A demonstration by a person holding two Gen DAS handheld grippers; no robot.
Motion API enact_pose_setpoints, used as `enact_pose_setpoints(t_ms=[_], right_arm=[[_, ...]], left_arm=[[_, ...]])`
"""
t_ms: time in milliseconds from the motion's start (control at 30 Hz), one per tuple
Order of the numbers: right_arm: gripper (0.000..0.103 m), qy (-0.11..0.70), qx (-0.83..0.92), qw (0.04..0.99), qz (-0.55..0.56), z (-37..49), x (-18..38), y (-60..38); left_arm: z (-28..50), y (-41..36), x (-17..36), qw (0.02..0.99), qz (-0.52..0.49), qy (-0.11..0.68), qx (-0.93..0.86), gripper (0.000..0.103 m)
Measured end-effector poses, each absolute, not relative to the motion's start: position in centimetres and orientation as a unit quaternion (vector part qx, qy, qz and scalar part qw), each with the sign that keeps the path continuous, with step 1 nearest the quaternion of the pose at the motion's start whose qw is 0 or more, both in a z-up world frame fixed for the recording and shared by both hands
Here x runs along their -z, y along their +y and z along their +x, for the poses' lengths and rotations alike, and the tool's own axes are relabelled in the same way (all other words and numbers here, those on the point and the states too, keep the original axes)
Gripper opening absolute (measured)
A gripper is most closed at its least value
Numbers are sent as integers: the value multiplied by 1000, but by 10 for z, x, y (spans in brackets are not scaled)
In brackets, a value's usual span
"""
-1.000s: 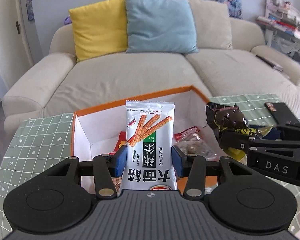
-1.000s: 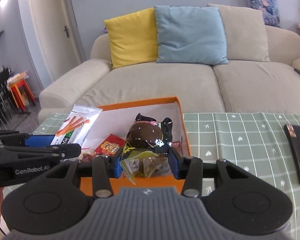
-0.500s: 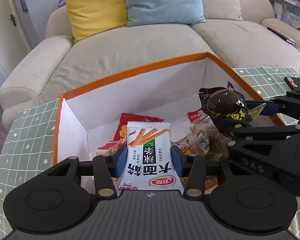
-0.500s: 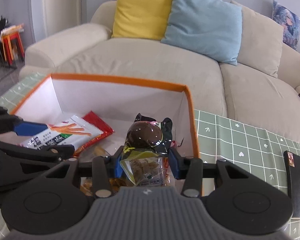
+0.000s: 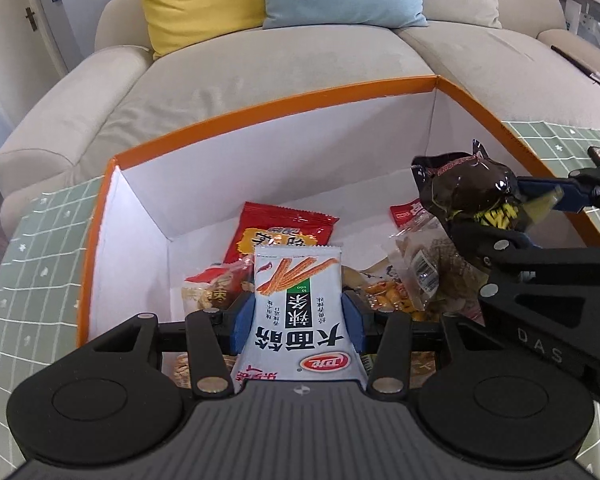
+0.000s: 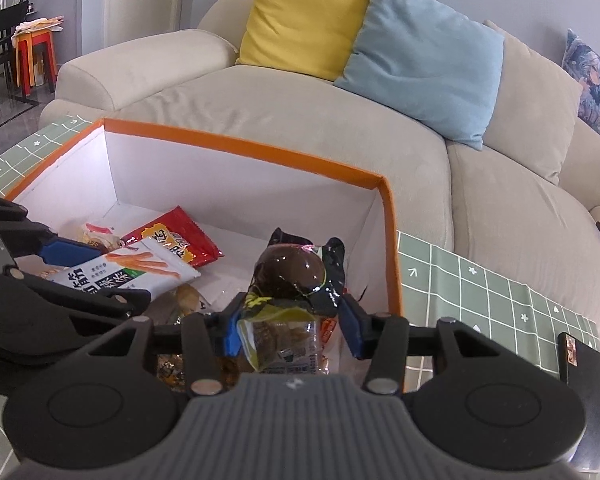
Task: Organize snacks
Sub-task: 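Open both tools to drop the packets into the box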
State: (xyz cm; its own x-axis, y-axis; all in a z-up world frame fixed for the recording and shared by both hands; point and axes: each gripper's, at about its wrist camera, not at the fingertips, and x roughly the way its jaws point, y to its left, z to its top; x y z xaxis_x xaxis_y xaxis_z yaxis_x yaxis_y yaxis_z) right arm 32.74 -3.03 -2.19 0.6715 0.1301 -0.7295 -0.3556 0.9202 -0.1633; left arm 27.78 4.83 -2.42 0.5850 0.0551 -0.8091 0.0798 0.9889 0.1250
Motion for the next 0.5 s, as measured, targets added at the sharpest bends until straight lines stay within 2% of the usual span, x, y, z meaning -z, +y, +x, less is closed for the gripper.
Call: enact_pose_setpoints(t_ms=[133,233,433,500], right_arm=[[48,382,-133,902,-149,327,19,-27],[48,380,-131,904,-148,327,16,-25],[50,380,-127,904,-148,324,6,-25],[55,379,-123,906,-144,321,2,-25]], left_arm=[[277,50,20,884,79,460,4,55],[276,52,15,888,83,451,-1,61],[268,55,-1,899,82,429,-6,66],[265,55,-7,902,89,422,-9,69]])
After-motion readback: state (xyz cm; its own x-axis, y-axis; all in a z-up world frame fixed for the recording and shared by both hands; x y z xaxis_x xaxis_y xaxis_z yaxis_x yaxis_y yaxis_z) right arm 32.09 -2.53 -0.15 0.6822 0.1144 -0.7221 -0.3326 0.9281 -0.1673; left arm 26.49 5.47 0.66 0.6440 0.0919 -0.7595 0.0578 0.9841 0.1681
